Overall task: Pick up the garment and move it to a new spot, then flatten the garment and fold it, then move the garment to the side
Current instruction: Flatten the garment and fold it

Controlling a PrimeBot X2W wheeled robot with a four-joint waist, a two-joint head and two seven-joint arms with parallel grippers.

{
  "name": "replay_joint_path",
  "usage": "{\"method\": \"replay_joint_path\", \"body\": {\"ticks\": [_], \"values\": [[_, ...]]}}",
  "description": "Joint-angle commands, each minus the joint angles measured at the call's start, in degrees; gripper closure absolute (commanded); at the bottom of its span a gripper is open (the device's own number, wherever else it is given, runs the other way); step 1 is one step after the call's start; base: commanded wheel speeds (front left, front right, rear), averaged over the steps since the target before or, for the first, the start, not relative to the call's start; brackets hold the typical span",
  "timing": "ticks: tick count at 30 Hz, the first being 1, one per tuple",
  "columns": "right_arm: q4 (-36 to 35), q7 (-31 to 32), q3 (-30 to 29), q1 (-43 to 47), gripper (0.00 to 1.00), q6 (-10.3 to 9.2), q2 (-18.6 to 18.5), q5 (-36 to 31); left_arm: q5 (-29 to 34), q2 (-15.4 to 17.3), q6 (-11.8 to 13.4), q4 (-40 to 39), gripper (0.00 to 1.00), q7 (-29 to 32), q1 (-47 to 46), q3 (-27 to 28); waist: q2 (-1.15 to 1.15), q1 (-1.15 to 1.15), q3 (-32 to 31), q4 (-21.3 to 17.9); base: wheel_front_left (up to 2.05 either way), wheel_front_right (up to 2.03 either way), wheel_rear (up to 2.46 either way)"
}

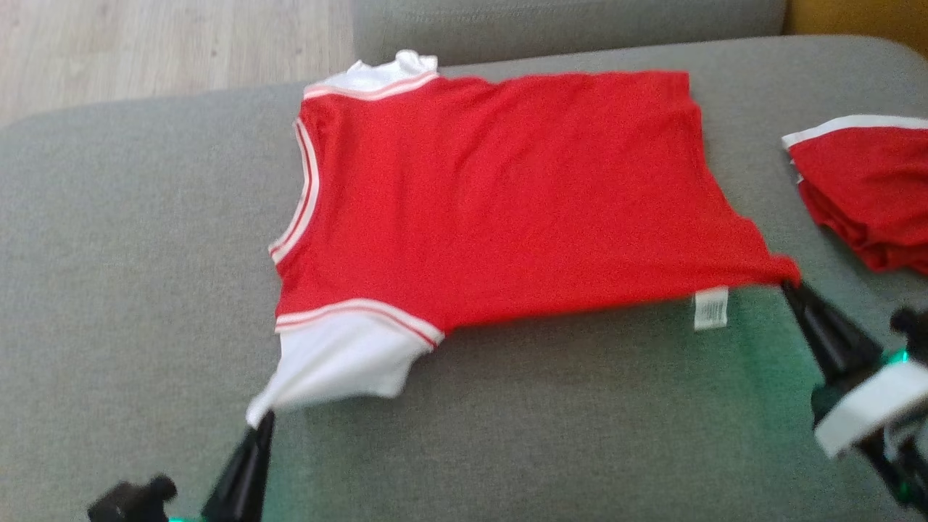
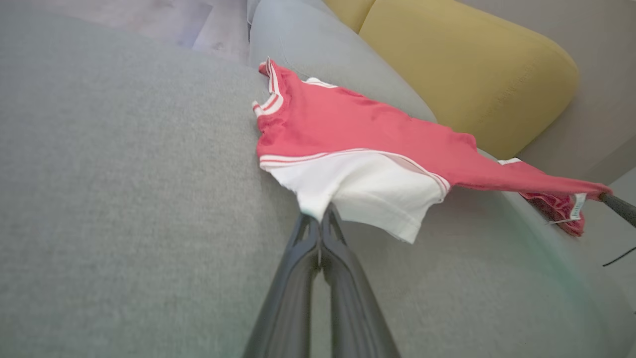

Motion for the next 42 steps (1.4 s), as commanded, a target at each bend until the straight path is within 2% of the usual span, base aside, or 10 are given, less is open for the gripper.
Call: {"method": "replay_joint_path", "body": {"ticks": [1, 7, 10, 13, 26, 33, 39, 40, 41, 42], "values": [[-2.36, -0.37, -0.88, 2.71, 1.00, 0.36, -2.79, -0.23, -0.61, 2.36, 0.73, -3.16, 1.00, 0.51, 0.41, 1.76, -0.01, 0.02, -1.34, -0.47, 0.00, 0.00, 0.00], [-5.84, -0.22, -3.17, 8.75, 1.00, 0.36, -3.30, -0.27, -3.56, 3.55, 2.23, -9.31, 1.00, 2.52, 4.24, 2.54, -0.01, 0.02, -1.78, -0.65, 0.00, 0.00, 0.00], [-6.26, 0.04, -4.19, 8.71, 1.00, 0.36, -2.97, -0.36, -4.06, 3.48, 2.44, -10.18, 1.00, 2.91, 3.04, 3.14, -0.01, 0.02, -1.10, -0.62, 0.00, 0.00, 0.00], [-6.31, 0.56, -5.41, 7.59, 1.00, 0.36, -1.78, 0.37, -5.00, 2.06, 2.09, -10.01, 1.00, 3.27, -1.10, 3.92, -0.01, 0.02, 0.60, -0.29, 0.00, 0.00, 0.00], [-1.66, 2.12, -2.02, -6.26, 1.00, 0.36, 0.54, 1.74, -2.00, -4.97, -1.76, 3.73, 1.00, 2.86, -28.28, 4.12, -0.01, 0.02, 10.72, -0.67, 0.00, 0.00, 0.00], [2.85, 0.93, 0.48, -13.23, 1.00, 0.36, 1.52, 2.80, -0.04, -6.34, -3.30, 10.73, 1.00, 0.98, -37.09, 4.72, -0.01, 0.02, 13.61, -1.26, 0.00, 0.00, 0.00], [6.22, 0.03, 2.83, -17.43, 1.00, 0.36, 2.59, 3.56, 1.56, -6.99, -4.06, 15.98, 1.00, -0.18, -40.80, 4.80, -0.01, 0.02, 14.80, -1.52, 0.00, 0.00, 0.00], [6.80, -0.07, 3.07, -17.92, 0.94, 0.36, 2.84, 3.71, 1.52, -7.27, -4.08, 16.87, 1.00, -0.31, -41.01, 4.96, -0.01, 0.02, 14.89, -1.51, 0.00, 0.00, 0.00], [7.45, -0.16, 3.11, -18.36, 0.16, 0.36, 3.10, 3.77, 1.22, -7.74, -3.83, 17.84, 1.00, -0.43, -41.09, 5.33, -0.01, 0.02, 14.91, -1.45, 0.00, 0.00, 0.00], [7.93, -0.25, 2.79, -18.83, 0.00, 0.36, 3.42, 3.56, 1.35, -8.04, -3.55, 18.68, 0.85, -0.55, -41.18, 5.49, -0.01, 0.02, 14.91, -1.40, 0.00, 0.00, 0.00]]}}
